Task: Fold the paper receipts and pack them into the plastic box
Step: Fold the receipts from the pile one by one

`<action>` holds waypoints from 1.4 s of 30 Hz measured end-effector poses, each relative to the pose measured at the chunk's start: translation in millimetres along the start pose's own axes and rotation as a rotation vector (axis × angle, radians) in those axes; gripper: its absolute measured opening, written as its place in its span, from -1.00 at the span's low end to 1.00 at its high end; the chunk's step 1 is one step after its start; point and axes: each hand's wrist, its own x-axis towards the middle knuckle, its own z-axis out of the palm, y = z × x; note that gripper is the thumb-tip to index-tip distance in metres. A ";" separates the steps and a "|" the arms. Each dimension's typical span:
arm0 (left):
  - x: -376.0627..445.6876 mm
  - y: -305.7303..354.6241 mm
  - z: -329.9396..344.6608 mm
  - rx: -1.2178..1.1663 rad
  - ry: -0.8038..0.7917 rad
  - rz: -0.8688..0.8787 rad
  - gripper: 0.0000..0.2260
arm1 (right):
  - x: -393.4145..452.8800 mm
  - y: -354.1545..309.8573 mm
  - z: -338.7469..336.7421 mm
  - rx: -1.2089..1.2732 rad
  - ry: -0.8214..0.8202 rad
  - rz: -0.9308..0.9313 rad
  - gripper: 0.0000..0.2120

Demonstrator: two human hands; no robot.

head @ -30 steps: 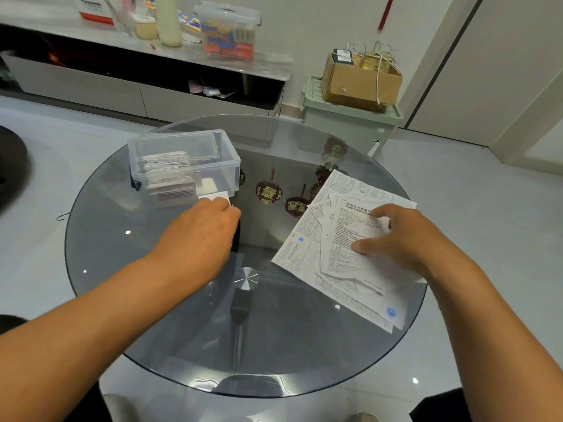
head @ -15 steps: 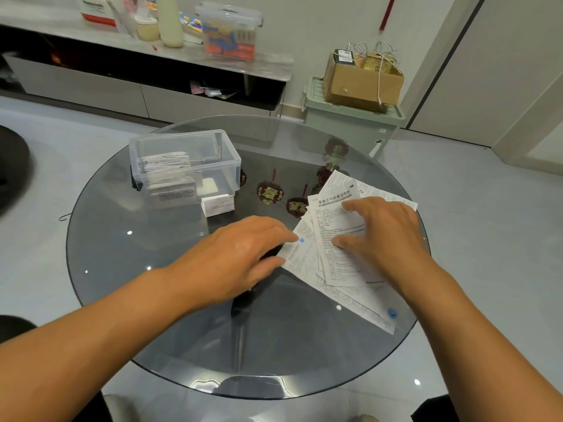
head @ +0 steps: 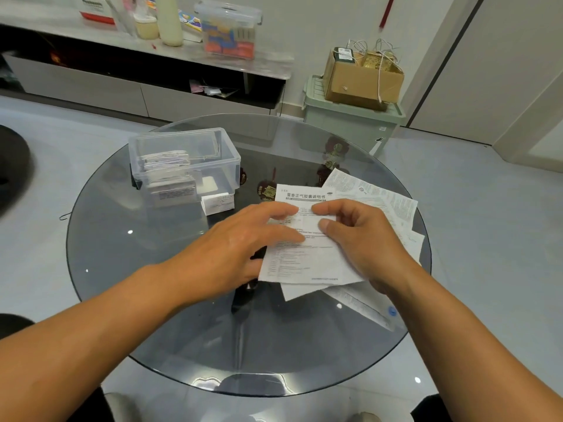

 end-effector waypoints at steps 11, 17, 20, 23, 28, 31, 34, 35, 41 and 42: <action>-2.9 -6.6 -21.8 -0.044 -0.102 -0.183 -0.65 | -1.8 -3.0 -23.4 -0.349 -0.240 -0.023 -0.35; 0.6 7.5 -16.4 -0.205 -0.085 -0.395 -0.76 | -7.3 -8.4 -24.2 -0.510 -0.287 -0.062 -0.61; 3.9 11.2 -11.5 -0.319 -0.043 -0.482 -0.79 | -7.9 -6.9 -20.3 -0.366 -0.226 0.039 -0.89; 8.5 11.5 -4.6 -0.348 0.005 -0.552 -0.82 | -7.9 -6.6 -22.1 -0.269 -0.146 0.128 -0.82; 10.8 12.4 0.8 -0.384 0.024 -0.643 -0.76 | -17.3 -13.7 -23.0 -0.192 -0.260 0.261 -0.62; 14.9 13.5 -1.8 -0.486 0.048 -0.722 -0.73 | -17.8 -11.9 -19.7 -0.077 -0.244 0.277 -0.47; 16.7 13.1 -5.7 -0.589 0.034 -0.771 -0.67 | -17.4 -13.4 -13.3 0.065 -0.224 0.245 -0.33; 16.8 14.2 -6.6 -0.600 0.016 -0.773 -0.62 | -17.4 -13.2 -10.3 0.091 -0.207 0.222 -0.30; 18.0 15.9 -8.7 -0.533 0.190 -0.780 -0.41 | -14.0 -13.4 -3.6 0.219 -0.141 0.087 -0.40; 18.2 15.5 -10.9 -0.592 0.225 -0.801 -0.42 | -14.0 -14.8 -4.7 0.245 -0.144 0.063 -0.40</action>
